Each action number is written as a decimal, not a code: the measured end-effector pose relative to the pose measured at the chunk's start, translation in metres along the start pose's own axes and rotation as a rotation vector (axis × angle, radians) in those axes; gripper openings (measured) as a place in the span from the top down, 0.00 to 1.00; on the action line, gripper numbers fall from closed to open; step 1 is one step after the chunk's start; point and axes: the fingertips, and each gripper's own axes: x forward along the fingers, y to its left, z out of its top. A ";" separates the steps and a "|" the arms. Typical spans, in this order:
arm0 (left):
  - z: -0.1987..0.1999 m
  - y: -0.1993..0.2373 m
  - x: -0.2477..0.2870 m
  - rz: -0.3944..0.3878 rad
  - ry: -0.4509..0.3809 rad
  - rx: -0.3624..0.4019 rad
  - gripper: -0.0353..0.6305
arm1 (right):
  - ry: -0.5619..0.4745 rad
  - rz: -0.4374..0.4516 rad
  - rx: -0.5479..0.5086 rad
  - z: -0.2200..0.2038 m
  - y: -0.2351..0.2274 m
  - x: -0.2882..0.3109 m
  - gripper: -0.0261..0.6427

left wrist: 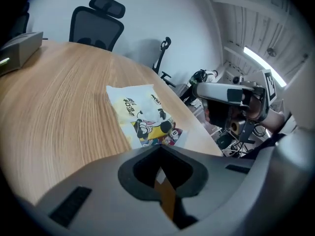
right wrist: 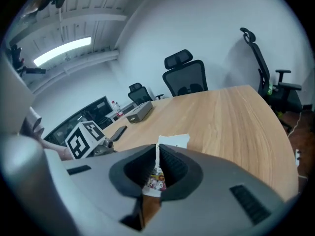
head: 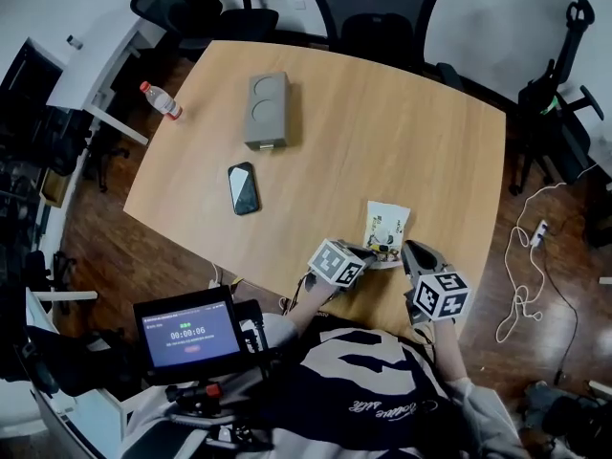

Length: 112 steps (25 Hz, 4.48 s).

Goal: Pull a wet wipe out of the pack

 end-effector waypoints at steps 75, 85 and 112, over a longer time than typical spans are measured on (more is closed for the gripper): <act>-0.004 -0.014 -0.028 0.107 -0.238 -0.094 0.94 | -0.168 0.110 0.016 0.054 0.024 -0.035 0.96; -0.013 -0.044 -0.076 0.187 -0.484 -0.243 0.94 | -0.147 0.175 0.026 0.026 0.020 -0.050 0.96; -0.093 -0.050 -0.209 0.056 -0.550 -0.131 0.94 | -0.292 -0.050 0.169 -0.026 0.099 -0.072 0.96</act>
